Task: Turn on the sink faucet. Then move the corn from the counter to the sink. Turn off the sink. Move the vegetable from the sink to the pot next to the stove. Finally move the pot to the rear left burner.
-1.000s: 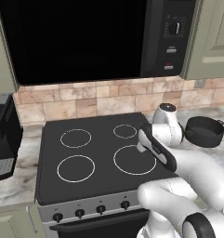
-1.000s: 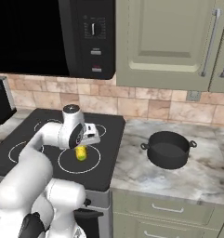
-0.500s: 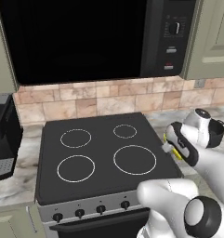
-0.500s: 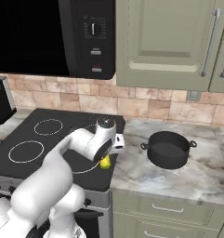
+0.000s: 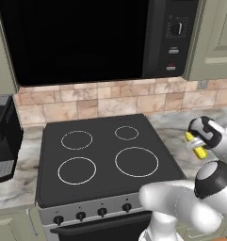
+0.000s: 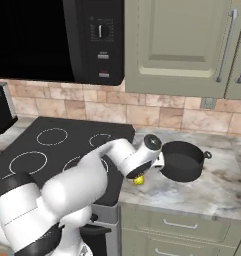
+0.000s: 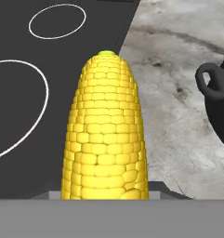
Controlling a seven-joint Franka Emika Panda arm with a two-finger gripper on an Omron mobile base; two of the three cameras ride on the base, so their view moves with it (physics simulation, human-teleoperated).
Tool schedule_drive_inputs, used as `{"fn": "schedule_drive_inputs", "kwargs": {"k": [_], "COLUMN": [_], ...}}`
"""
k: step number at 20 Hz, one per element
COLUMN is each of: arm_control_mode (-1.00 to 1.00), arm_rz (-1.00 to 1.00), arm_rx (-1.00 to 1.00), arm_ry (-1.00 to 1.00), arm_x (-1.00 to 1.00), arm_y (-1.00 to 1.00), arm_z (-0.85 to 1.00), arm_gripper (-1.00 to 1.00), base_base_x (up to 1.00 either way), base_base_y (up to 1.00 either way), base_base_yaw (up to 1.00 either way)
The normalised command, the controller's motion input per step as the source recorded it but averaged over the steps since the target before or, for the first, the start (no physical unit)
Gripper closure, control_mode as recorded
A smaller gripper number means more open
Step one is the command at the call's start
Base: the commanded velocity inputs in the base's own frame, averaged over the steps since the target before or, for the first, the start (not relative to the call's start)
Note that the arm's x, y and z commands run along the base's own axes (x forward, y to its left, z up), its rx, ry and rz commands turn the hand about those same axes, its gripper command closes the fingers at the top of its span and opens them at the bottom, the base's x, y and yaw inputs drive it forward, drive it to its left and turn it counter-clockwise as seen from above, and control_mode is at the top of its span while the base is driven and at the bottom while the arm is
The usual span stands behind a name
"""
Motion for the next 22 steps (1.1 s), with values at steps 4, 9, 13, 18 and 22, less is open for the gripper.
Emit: {"fn": "schedule_drive_inputs", "kwargs": {"k": [4, 9, 13, 18, 22], "arm_control_mode": [-1.00, -1.00, -1.00, -1.00, -1.00], "arm_rz": [-0.06, -0.08, -0.07, -0.05, 0.00], "arm_rx": [0.09, 0.02, 0.00, 0.00, 0.00], "arm_ry": [0.01, 0.00, 0.01, 0.04, 0.04], "arm_x": [0.28, 0.13, 0.35, 0.41, 0.42], "arm_y": [-0.75, -0.52, -0.52, -0.44, -0.35], "arm_z": [0.21, 0.06, 0.00, 0.00, 0.00], "arm_gripper": [1.00, 1.00, 1.00, 1.00, 1.00], "base_base_x": [0.00, 0.00, 0.00, 0.00, 0.00], "base_base_y": [0.00, 0.00, 0.00, 0.00, 0.00], "base_base_yaw": [0.00, 0.00, 0.00, 0.00, 0.00]}}
